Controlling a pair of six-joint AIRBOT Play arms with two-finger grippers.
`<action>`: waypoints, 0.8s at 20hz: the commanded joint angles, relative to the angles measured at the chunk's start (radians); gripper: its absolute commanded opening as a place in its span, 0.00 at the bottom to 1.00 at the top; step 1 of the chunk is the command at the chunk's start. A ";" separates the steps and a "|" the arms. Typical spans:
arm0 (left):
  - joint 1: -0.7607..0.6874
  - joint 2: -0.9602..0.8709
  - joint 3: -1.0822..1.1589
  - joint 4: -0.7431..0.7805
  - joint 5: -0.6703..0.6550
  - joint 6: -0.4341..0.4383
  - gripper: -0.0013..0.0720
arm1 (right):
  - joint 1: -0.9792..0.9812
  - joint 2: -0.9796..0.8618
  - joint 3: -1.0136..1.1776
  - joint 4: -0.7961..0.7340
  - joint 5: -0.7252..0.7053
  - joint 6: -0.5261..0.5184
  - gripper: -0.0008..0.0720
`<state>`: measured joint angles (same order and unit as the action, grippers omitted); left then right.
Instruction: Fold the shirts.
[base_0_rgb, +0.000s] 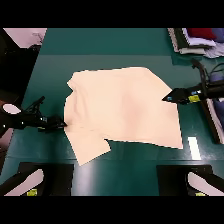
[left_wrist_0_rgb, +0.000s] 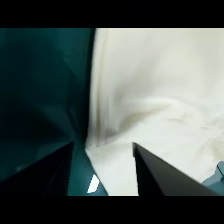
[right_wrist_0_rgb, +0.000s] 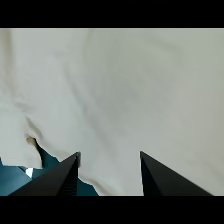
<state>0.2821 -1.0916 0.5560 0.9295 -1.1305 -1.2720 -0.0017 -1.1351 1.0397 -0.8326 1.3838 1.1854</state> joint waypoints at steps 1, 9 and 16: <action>0.000 0.002 -0.055 -0.031 0.058 0.023 0.64 | -0.072 0.095 -0.055 0.002 -0.015 -0.001 0.62; 0.000 0.002 -0.013 -0.099 0.064 0.027 0.05 | -0.363 0.216 -0.213 -0.077 0.070 -0.001 0.62; 0.000 0.002 0.112 -0.099 0.020 0.050 0.05 | -0.595 0.140 -0.484 -0.269 0.107 -0.003 0.63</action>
<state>0.2813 -1.0904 0.6296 0.8333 -1.0966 -1.2289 -0.5220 -0.9531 0.6514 -1.0454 1.4689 1.1839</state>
